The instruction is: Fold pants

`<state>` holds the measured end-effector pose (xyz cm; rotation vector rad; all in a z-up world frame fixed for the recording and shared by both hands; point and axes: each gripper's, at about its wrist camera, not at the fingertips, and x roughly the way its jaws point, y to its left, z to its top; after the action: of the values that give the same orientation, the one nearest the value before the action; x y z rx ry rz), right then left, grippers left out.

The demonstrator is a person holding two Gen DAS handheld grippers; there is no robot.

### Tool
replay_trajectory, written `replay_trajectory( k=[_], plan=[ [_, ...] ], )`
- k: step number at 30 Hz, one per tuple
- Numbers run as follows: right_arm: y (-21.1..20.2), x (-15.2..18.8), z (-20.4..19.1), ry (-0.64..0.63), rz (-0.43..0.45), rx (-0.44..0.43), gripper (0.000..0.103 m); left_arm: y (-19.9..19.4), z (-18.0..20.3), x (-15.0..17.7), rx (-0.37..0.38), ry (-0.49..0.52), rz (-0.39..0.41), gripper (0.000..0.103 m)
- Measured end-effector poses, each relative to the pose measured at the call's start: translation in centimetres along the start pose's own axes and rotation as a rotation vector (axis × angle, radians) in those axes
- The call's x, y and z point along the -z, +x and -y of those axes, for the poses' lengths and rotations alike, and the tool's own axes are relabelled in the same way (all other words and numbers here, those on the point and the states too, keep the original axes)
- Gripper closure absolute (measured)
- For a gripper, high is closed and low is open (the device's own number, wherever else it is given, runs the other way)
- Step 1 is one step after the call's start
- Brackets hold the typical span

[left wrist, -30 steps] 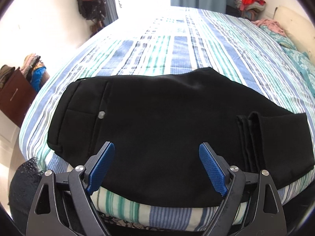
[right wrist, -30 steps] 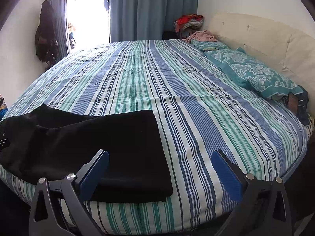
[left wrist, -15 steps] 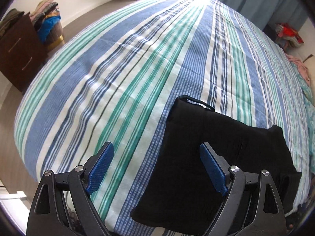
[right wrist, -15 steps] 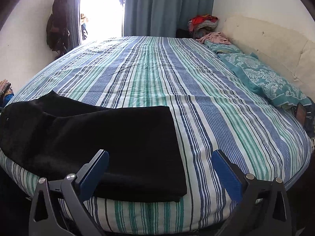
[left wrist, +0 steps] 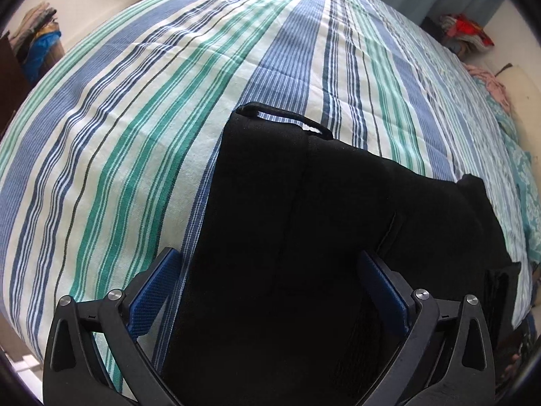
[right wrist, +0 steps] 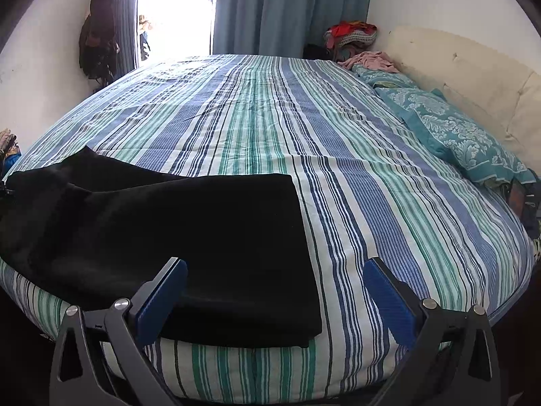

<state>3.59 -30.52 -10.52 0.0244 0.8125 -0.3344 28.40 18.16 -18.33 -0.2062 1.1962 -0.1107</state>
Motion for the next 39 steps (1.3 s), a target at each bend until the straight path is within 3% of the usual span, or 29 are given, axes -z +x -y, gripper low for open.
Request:
replay_trajectory(
  k=[4,7,8,9,10,11,13,18,22,25,30,33,34,36,39],
  plan=[
    [-0.5,-0.4,0.9,0.043,0.032,-0.012,0.0,-0.1,-0.1,0.0,-0.018,-0.024,-0.02,0.0],
    [-0.5,-0.6,1.7,0.083,0.026,-0.048,0.0,-0.5,-0.2,0.1,-0.036,-0.076,-0.093,0.005],
    [-0.4,-0.6,1.9,0.094,0.022,-0.056,0.0,-1.0,0.0,0.2,-0.019,-0.089,-0.103,0.027],
    [-0.4,-0.7,2.1,0.106,0.021,-0.067,0.0,-1.8,0.4,0.3,-0.025,-0.098,-0.102,0.037],
    [-0.5,-0.8,2.4,0.12,0.021,-0.079,0.0,-2.8,0.8,0.4,-0.046,-0.102,-0.093,0.061],
    [-0.5,-0.9,2.6,0.133,0.022,-0.092,0.0,-3.8,1.2,0.5,-0.066,-0.108,-0.082,0.075],
    [-0.8,-1.0,3.2,0.158,0.027,-0.118,0.0,-6.4,1.9,0.5,-0.018,-0.142,-0.058,0.083],
    [-1.5,-1.3,4.4,0.205,0.059,-0.157,0.0,-13.5,7.5,0.1,0.25,-0.21,-0.026,0.086],
    [-1.7,-1.6,5.5,0.248,0.081,-0.161,0.0,-16.3,16.7,0.8,0.37,-0.111,-0.017,0.086],
    [-1.6,-1.5,6.5,0.292,0.083,-0.15,0.0,-15.4,24.4,1.6,0.452,-0.037,-0.044,0.089],
    [-2.3,-0.9,9.1,0.379,0.108,-0.097,0.0,-9.9,36.7,5.2,0.497,0.091,-0.135,0.094],
    [-2.8,-0.2,10.9,0.453,0.13,-0.08,0.0,-5.2,43.6,8.7,0.506,0.252,-0.224,0.085],
    [-2.9,0.0,11.6,0.487,0.139,-0.087,0.0,-4.4,45.1,10.1,0.468,0.301,-0.25,0.081],
    [-3.0,0.7,13.2,0.565,0.153,-0.114,0.0,-4.2,46.0,11.7,0.432,0.356,-0.248,0.078],
    [-2.7,2.0,15.5,0.686,0.156,-0.202,0.0,-7.3,43.9,11.5,0.472,0.391,-0.144,0.051]
  ],
)
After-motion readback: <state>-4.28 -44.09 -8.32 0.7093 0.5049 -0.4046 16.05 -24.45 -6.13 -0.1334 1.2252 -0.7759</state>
